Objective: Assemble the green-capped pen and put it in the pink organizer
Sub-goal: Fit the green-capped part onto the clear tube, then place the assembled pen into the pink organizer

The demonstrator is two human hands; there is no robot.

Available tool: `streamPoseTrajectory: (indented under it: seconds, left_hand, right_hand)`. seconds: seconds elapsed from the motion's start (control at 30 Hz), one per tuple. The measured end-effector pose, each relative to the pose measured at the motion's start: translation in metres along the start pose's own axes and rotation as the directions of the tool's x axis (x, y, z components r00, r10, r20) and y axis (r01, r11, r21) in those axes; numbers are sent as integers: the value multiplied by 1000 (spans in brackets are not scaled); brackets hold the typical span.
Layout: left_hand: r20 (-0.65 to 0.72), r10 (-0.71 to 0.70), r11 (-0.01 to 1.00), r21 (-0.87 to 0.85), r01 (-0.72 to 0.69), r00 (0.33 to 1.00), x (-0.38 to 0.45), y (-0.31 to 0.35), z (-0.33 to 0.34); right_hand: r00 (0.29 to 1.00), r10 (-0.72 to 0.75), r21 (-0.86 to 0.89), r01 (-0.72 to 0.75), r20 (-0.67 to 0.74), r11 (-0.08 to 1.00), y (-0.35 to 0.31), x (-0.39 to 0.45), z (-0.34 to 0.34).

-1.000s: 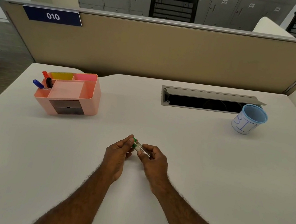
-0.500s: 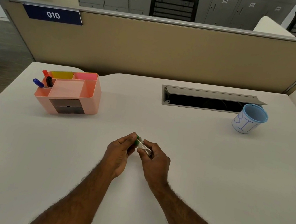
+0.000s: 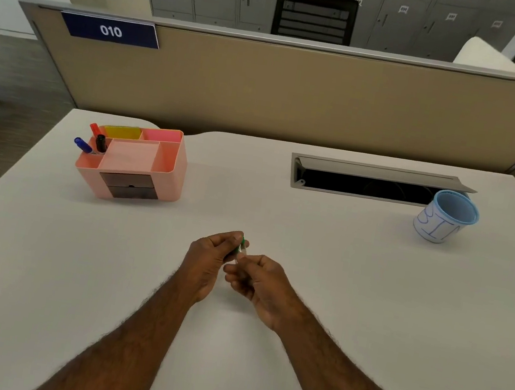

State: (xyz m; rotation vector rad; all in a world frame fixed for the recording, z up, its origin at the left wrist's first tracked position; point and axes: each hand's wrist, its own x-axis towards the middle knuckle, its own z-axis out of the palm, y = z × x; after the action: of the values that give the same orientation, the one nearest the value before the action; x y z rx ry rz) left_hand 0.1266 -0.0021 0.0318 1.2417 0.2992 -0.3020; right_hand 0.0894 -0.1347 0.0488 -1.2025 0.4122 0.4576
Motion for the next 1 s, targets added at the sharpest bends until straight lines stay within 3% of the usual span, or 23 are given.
streamPoseTrajectory:
  seconds: [0.1,0.17,0.3,0.43,0.6,0.67,0.83,1.0]
  left_hand:
    - [-17,35,976,217,-30,999,1,9,-12]
    - [-48,72,932,358,-50,996,2,17,-19]
    - [-240,294,783,615,-89,925,7,38,-42]
    - [-396,443,658,753,8,804,14,75,-74]
    - [-418,603,499,862,87,679,24,120,-114]
    - [-404,607,470,877,100,685,27,130,-128]
    - [-260,566,270,955,122,783,40,135,-159]
    - [-238,553,212,967,141,799,45,123,-175]
  right_hand:
    - [1000,21,-413,-11,19,911,-10,15,6]
    - [1000,-11,-546,16,11,838,-18,27,15]
    - [985,-171,-631,128,-9,766,-36,49,44]
    - [952,-303,-646,255,39,720,-59,70,79]
    - [890,-420,-691,418,180,590,-87,92,125]
    - [871,-447,-689,452,203,567,-96,98,141]
    - [842,-481,-683,501,243,532,-109,119,181]
    - [805,-531,-670,549,264,500,-113,141,214]
